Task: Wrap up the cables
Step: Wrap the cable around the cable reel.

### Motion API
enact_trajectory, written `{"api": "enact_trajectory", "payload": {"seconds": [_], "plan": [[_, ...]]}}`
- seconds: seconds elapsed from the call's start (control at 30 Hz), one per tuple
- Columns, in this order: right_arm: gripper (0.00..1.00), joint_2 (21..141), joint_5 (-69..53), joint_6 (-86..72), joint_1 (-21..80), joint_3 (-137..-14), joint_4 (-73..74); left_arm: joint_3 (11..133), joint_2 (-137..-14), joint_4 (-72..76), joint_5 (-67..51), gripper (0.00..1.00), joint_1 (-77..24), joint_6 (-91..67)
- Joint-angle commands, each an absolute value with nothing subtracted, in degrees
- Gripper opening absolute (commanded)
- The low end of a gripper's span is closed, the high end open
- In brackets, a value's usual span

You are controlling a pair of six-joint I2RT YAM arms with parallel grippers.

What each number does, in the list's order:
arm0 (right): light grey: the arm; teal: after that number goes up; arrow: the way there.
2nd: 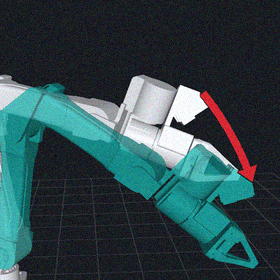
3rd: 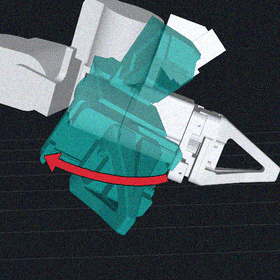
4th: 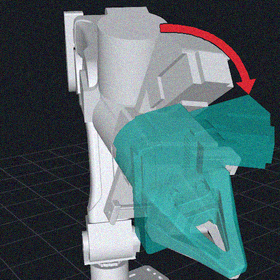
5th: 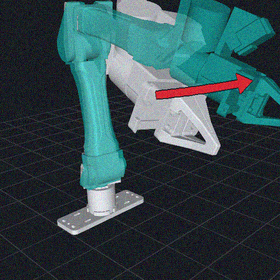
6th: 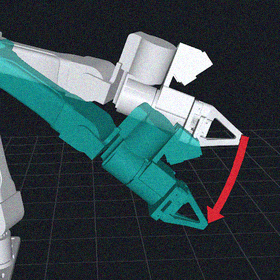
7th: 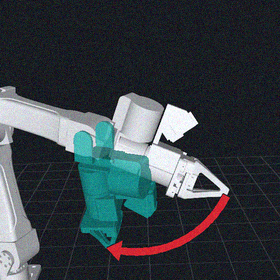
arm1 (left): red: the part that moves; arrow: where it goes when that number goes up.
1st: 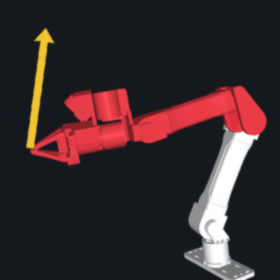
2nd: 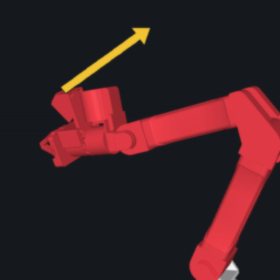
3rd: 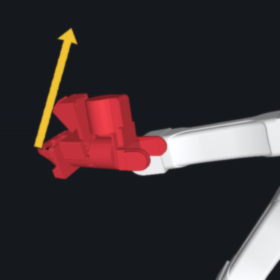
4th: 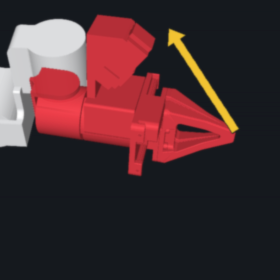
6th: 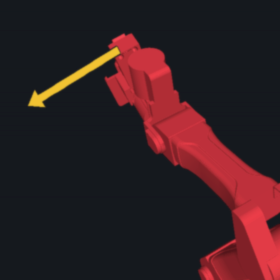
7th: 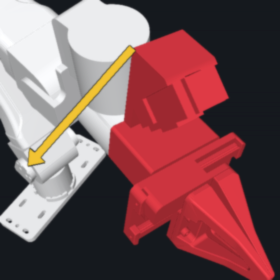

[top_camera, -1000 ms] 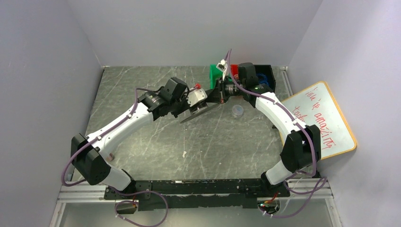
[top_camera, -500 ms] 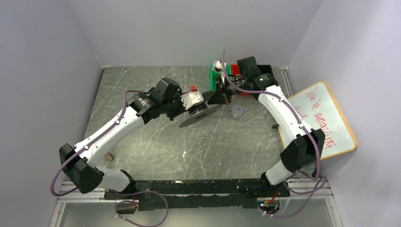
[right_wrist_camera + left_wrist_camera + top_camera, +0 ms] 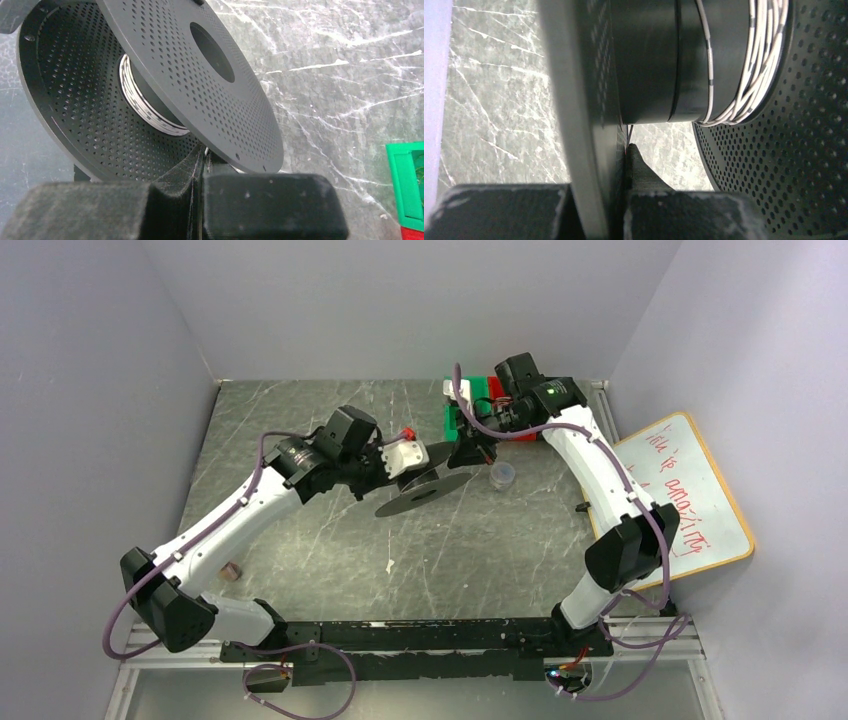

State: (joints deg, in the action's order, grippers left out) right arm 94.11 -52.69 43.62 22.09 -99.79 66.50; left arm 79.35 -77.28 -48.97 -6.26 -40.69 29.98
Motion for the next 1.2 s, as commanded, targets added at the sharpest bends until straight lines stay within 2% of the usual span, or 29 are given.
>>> {"api": "enact_trajectory", "payload": {"seconds": [0.0, 0.17, 0.67, 0.73, 0.77, 0.83, 0.93, 1.03, 1.17], "plan": [[0.0, 90.71, -54.33, 47.07, 22.5, -102.22, 64.72, 79.63, -78.58, -61.42, -7.36, 0.02, -40.09, 33.08], [0.0, 90.83, -52.75, 48.03, 22.92, -103.49, 66.14, 79.54, -78.39, -61.52, -8.2, 0.02, -40.16, 33.1], [0.03, 85.55, -33.26, 46.42, 25.67, -102.84, 65.87, 78.31, -79.13, -58.39, -3.59, 0.02, -40.2, 30.95], [0.06, 84.44, -33.35, 45.61, 26.93, -101.27, 64.03, 78.83, -79.34, -58.27, -4.24, 0.02, -40.22, 30.4], [0.12, 83.98, -32.87, 45.33, 27.88, -100.25, 63.13, 79.11, -79.43, -58.41, -4.7, 0.02, -40.23, 30.22], [0.14, 83.32, -30.86, 44.96, 29.91, -99.31, 61.53, 79.55, -79.53, -58.74, -5.28, 0.02, -40.33, 29.88], [0.12, 82.68, -28.82, 44.13, 31.71, -98.89, 60.17, 79.38, -79.29, -58.8, -5.32, 0.02, -40.37, 29.75], [0.03, 83.01, -26.75, 44.66, 33.26, -99.42, 61.0, 79.29, -78.96, -58.88, -5.51, 0.02, -40.44, 29.63], [0.19, 82.88, -27.27, 45.25, 33.49, -98.12, 60.27, 79.64, -77.84, -58.91, -6.31, 0.02, -40.36, 30.36]]}}
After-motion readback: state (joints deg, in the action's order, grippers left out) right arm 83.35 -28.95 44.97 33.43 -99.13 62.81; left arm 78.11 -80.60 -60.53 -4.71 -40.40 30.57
